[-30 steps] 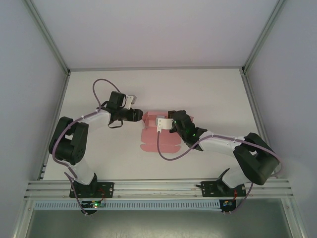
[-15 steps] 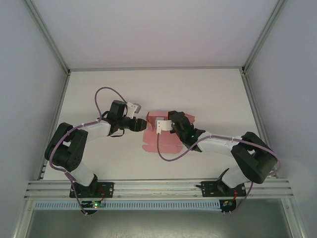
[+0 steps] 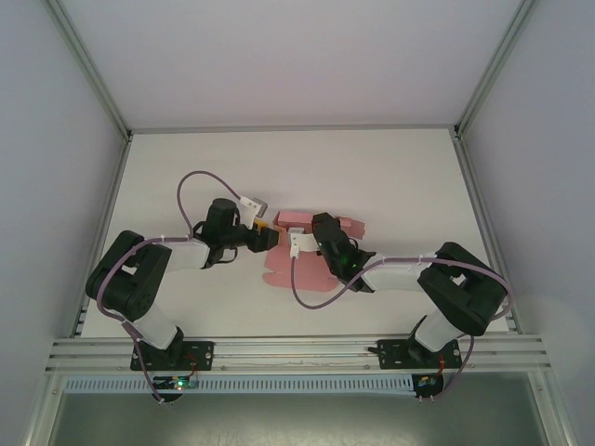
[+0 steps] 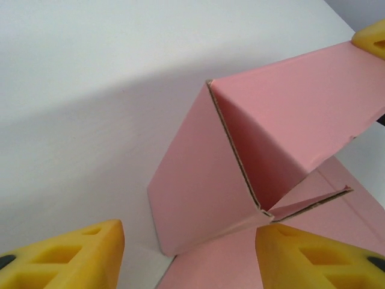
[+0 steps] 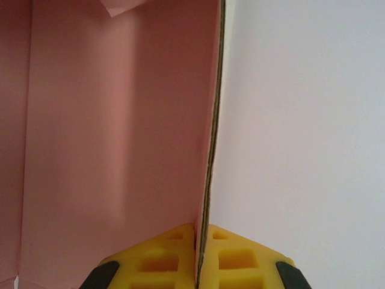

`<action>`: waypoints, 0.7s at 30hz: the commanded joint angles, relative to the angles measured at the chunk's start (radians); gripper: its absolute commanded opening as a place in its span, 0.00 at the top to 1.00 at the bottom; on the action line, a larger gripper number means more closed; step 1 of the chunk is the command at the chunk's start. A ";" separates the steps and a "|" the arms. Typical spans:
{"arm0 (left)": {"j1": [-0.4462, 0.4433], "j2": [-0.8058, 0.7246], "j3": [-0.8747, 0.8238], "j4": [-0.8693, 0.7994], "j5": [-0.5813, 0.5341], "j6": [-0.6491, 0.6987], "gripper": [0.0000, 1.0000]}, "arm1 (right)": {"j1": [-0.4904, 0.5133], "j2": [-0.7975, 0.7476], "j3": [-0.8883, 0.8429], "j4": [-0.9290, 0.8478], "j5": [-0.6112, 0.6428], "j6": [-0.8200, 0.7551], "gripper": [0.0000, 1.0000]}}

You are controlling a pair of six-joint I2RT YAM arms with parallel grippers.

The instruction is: Assemble paper box

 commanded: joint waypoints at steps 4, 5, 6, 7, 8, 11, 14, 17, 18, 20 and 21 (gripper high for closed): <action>-0.042 0.060 -0.001 0.239 -0.108 -0.011 0.40 | 0.018 0.009 0.034 -0.157 -0.023 0.028 0.98; -0.049 0.073 0.001 0.266 -0.114 -0.023 0.42 | 0.020 0.008 0.038 -0.166 -0.024 0.031 0.98; -0.057 0.085 0.000 0.297 -0.137 -0.029 0.43 | 0.023 0.010 0.037 -0.171 -0.024 0.029 1.00; -0.062 0.095 -0.003 0.322 -0.172 -0.035 0.44 | 0.026 0.008 0.039 -0.178 -0.024 0.037 1.00; -0.066 0.106 0.000 0.344 -0.210 -0.042 0.45 | 0.029 0.007 0.040 -0.187 -0.024 0.040 1.00; -0.076 0.155 0.024 0.364 -0.318 -0.047 0.51 | 0.028 -0.007 0.047 -0.222 -0.037 0.065 1.00; -0.079 0.186 0.051 0.355 -0.343 -0.056 0.51 | 0.026 -0.023 0.062 -0.295 -0.066 0.102 1.00; -0.084 0.208 0.041 0.414 -0.385 -0.067 0.50 | 0.020 -0.033 0.075 -0.349 -0.089 0.126 1.00; -0.084 0.214 0.035 0.440 -0.394 -0.074 0.50 | 0.016 -0.031 0.079 -0.364 -0.094 0.129 1.00; -0.086 0.232 0.025 0.507 -0.400 -0.078 0.51 | 0.010 -0.024 0.088 -0.385 -0.098 0.138 1.00; -0.089 0.242 0.023 0.537 -0.393 -0.073 0.52 | 0.008 -0.021 0.090 -0.390 -0.105 0.141 1.00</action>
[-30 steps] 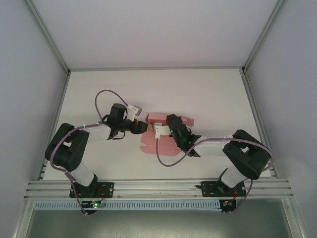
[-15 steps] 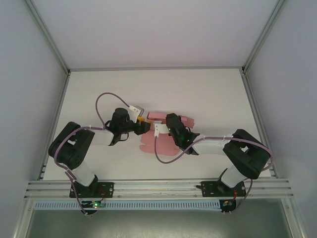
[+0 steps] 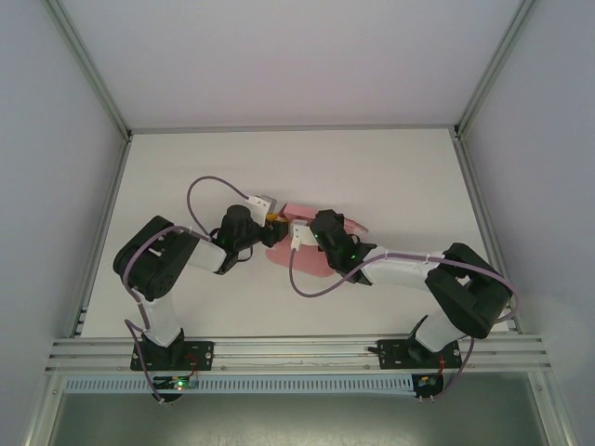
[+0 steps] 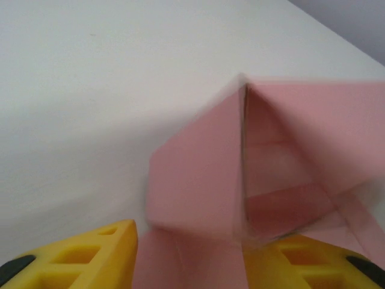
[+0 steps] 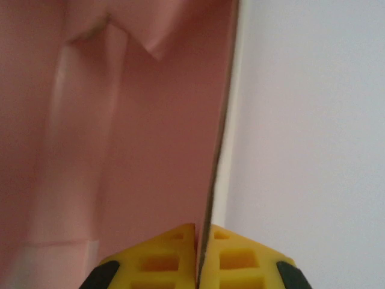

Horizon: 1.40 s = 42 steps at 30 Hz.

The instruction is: Assemble paper box

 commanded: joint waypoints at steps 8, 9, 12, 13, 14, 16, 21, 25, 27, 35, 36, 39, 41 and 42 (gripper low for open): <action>-0.022 0.011 0.005 0.215 -0.035 0.040 0.40 | -0.007 0.037 0.056 -0.243 -0.178 0.052 1.00; -0.021 -0.009 -0.001 0.198 -0.035 0.040 0.39 | -0.015 0.038 0.066 -0.256 -0.178 0.063 1.00; -0.021 -0.096 -0.031 0.107 -0.021 0.049 0.39 | -0.041 0.023 0.081 -0.263 -0.150 0.065 1.00; -0.021 -0.135 -0.042 0.060 -0.014 0.051 0.37 | -0.055 0.005 0.088 -0.264 -0.153 0.074 1.00; -0.021 -0.173 -0.050 0.008 -0.004 0.058 0.36 | -0.071 -0.014 0.097 -0.279 -0.166 0.076 1.00; -0.022 -0.256 -0.067 -0.105 0.008 0.054 0.32 | -0.107 -0.048 0.144 -0.369 -0.211 0.096 1.00; -0.021 -0.500 -0.134 -0.277 -0.104 0.002 0.15 | -0.197 -0.089 0.380 -0.828 -0.459 0.193 1.00; -0.014 -0.684 -0.104 -0.523 -0.292 -0.049 0.00 | -0.219 -0.089 0.497 -1.061 -0.673 0.226 1.00; 0.000 -0.744 -0.089 -0.609 -0.356 -0.088 0.00 | -0.219 -0.093 0.483 -1.039 -0.692 0.240 1.00; 0.142 -0.735 -0.107 -0.685 -0.387 -0.233 0.00 | -0.264 -0.059 0.394 -0.873 -0.774 0.246 1.00; 0.160 -0.697 -0.093 -0.693 -0.356 -0.238 0.00 | -0.275 -0.048 0.389 -0.841 -0.784 0.246 1.00; 0.177 -0.591 -0.064 -0.663 -0.273 -0.229 0.00 | -0.258 -0.025 0.341 -0.694 -0.658 0.225 1.00; 0.177 -0.537 -0.059 -0.613 -0.229 -0.210 0.00 | -0.225 -0.023 0.273 -0.544 -0.525 0.179 1.00; 0.178 -0.513 -0.059 -0.587 -0.211 -0.198 0.00 | -0.205 -0.024 0.233 -0.460 -0.463 0.142 1.00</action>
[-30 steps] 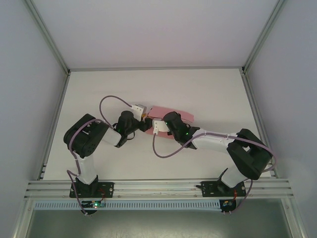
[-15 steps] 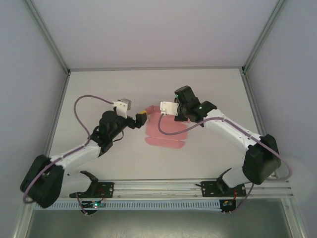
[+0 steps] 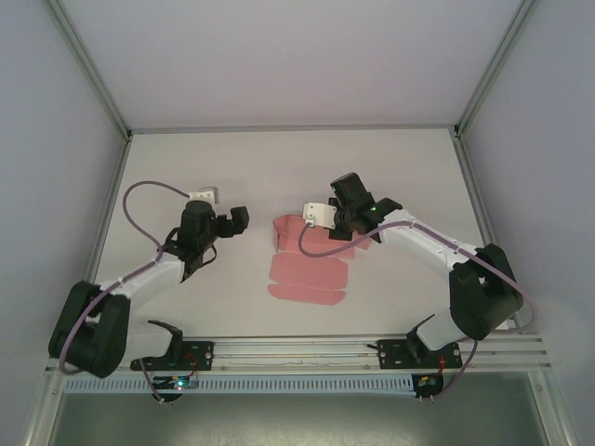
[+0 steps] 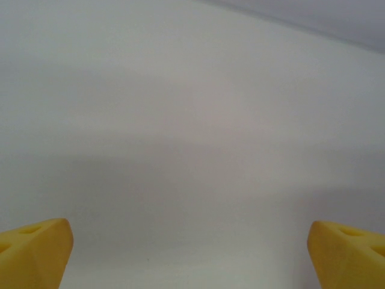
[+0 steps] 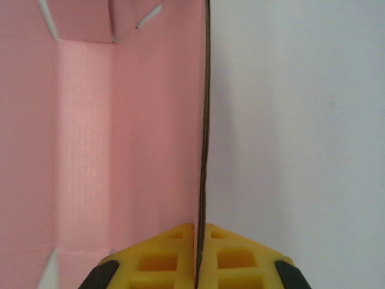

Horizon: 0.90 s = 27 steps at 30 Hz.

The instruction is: Assemble paper box

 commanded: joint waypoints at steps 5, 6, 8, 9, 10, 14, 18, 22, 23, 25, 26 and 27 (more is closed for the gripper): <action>0.007 0.164 0.073 0.098 0.165 0.062 0.00 | 0.109 0.041 -0.195 0.498 0.332 -0.177 1.00; 0.007 0.192 0.081 0.115 0.195 0.077 0.00 | 0.117 0.051 -0.216 0.556 0.366 -0.200 1.00; 0.006 0.241 0.085 0.172 0.246 0.100 0.00 | 0.128 0.062 -0.258 0.664 0.400 -0.230 1.00; 0.006 0.262 0.089 0.192 0.272 0.117 0.00 | 0.131 0.066 -0.276 0.712 0.411 -0.241 1.00; 0.006 0.282 0.089 0.215 0.302 0.127 0.00 | 0.132 0.073 -0.290 0.758 0.424 -0.248 1.00; 0.006 0.352 0.094 0.300 0.502 0.170 0.04 | 0.142 0.107 -0.303 0.822 0.483 -0.270 1.00; 0.007 0.408 0.102 0.378 0.728 0.169 0.13 | 0.144 0.125 -0.299 0.818 0.478 -0.246 1.00; 0.005 0.454 0.118 0.453 0.773 0.135 0.18 | 0.147 0.126 -0.297 0.805 0.466 -0.230 1.00; 0.004 0.465 0.135 0.438 0.766 0.139 0.20 | 0.150 0.123 -0.299 0.804 0.467 -0.229 1.00; 0.004 0.483 0.161 0.423 0.750 0.149 0.22 | 0.152 0.116 -0.294 0.775 0.455 -0.222 1.00; 0.004 0.489 0.168 0.421 0.740 0.152 0.22 | 0.153 0.112 -0.292 0.756 0.446 -0.216 1.00; 0.004 0.492 0.172 0.423 0.736 0.160 0.24 | 0.153 0.108 -0.290 0.738 0.440 -0.211 1.00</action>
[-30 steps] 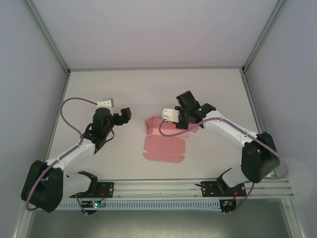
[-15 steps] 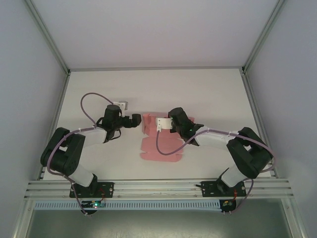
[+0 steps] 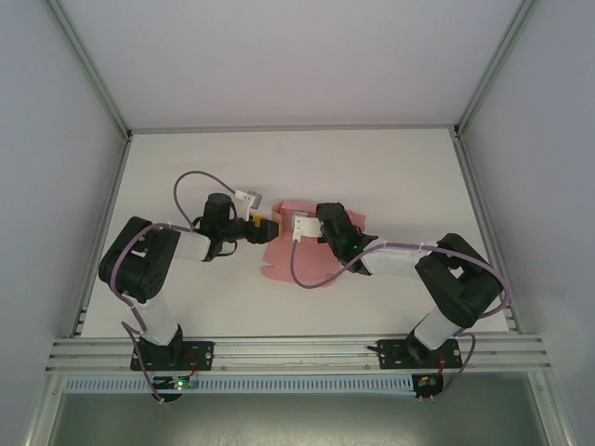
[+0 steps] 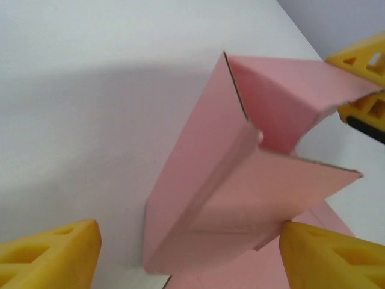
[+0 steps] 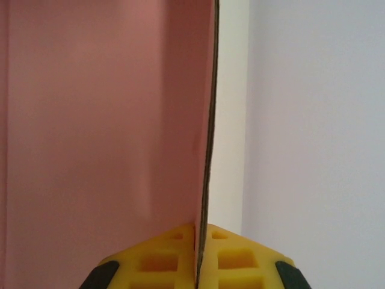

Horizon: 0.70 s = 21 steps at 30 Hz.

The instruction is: Assemble paper box

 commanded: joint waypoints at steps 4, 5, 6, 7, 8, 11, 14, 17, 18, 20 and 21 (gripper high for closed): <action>-0.002 0.008 0.043 0.064 -0.011 0.063 0.28 | 0.017 -0.010 -0.003 -0.073 -0.004 0.028 1.00; -0.006 0.009 0.050 0.047 -0.025 0.074 0.30 | 0.018 -0.011 -0.001 -0.072 -0.004 0.030 1.00; -0.012 0.010 0.058 0.031 -0.043 0.081 0.32 | 0.020 -0.012 0.002 -0.078 -0.007 0.033 1.00; -0.022 0.010 0.070 0.006 -0.056 0.097 0.33 | 0.019 -0.010 0.005 -0.086 -0.006 0.033 1.00; -0.035 0.013 0.079 -0.016 -0.068 0.113 0.35 | 0.022 -0.010 0.010 -0.090 -0.006 0.034 1.00; -0.074 0.015 0.094 -0.050 -0.114 0.139 0.40 | 0.022 0.001 0.027 -0.109 0.000 0.036 1.00; -0.092 0.026 0.097 -0.042 -0.121 0.125 0.42 | 0.028 0.007 0.029 -0.107 0.007 0.033 1.00; -0.096 0.025 0.096 -0.043 -0.084 0.101 0.43 | 0.029 0.009 0.026 -0.112 0.011 0.037 1.00; -0.095 0.018 0.086 -0.035 -0.076 0.092 0.42 | 0.029 0.010 0.024 -0.112 0.019 0.034 1.00; -0.095 -0.007 0.053 -0.022 -0.079 0.093 0.42 | 0.029 0.006 0.016 -0.109 0.036 0.025 1.00; -0.094 -0.021 0.039 -0.026 -0.096 0.099 0.42 | 0.027 0.002 0.011 -0.107 0.037 0.024 1.00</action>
